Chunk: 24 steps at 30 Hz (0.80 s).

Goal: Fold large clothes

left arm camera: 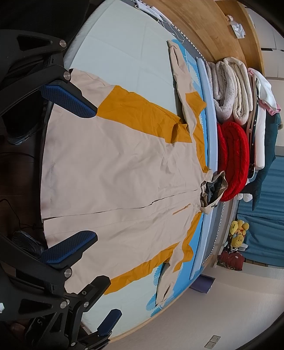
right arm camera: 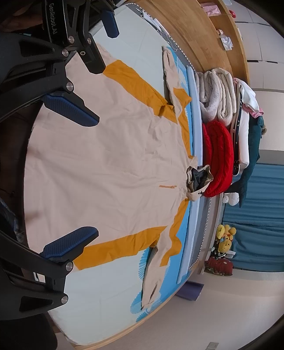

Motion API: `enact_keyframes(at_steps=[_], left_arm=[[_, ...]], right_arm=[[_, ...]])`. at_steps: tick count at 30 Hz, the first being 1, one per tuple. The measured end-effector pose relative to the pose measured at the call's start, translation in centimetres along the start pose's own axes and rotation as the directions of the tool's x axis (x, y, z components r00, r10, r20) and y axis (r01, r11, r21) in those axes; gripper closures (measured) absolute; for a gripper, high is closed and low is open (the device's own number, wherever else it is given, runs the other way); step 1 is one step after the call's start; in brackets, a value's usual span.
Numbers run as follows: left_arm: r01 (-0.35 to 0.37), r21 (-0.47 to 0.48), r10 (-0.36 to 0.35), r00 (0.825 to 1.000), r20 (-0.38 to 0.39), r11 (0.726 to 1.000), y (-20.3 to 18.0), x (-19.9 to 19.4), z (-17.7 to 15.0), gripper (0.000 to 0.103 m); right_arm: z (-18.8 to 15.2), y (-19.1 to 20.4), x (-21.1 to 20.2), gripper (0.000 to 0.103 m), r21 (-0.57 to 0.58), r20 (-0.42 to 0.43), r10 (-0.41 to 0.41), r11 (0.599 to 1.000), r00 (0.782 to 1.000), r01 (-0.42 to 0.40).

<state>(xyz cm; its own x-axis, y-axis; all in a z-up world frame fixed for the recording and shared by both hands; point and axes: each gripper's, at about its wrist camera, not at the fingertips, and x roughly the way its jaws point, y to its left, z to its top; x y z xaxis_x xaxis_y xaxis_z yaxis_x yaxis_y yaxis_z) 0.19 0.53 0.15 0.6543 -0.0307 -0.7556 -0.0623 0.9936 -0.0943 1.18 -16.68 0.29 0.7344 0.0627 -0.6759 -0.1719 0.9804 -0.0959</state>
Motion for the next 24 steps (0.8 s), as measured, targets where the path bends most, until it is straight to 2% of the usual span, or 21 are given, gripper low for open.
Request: enact_keyframes(at_steps=[18,24], left_arm=[[0.007,0.013,-0.007,1.000,0.016,1.000,-0.3,-0.3,0.3,0.001],[-0.013,0.021,0.011,0.998,0.066,1.000,-0.2,-1.1,0.6,0.003]], right_arm=[[0.0,-0.1,0.0,0.012,0.000,0.002,0.001,1.000,1.000,-0.001],[0.7,0.0,-0.5,0.013,0.005,0.026,0.000,1.000,1.000,-0.001]])
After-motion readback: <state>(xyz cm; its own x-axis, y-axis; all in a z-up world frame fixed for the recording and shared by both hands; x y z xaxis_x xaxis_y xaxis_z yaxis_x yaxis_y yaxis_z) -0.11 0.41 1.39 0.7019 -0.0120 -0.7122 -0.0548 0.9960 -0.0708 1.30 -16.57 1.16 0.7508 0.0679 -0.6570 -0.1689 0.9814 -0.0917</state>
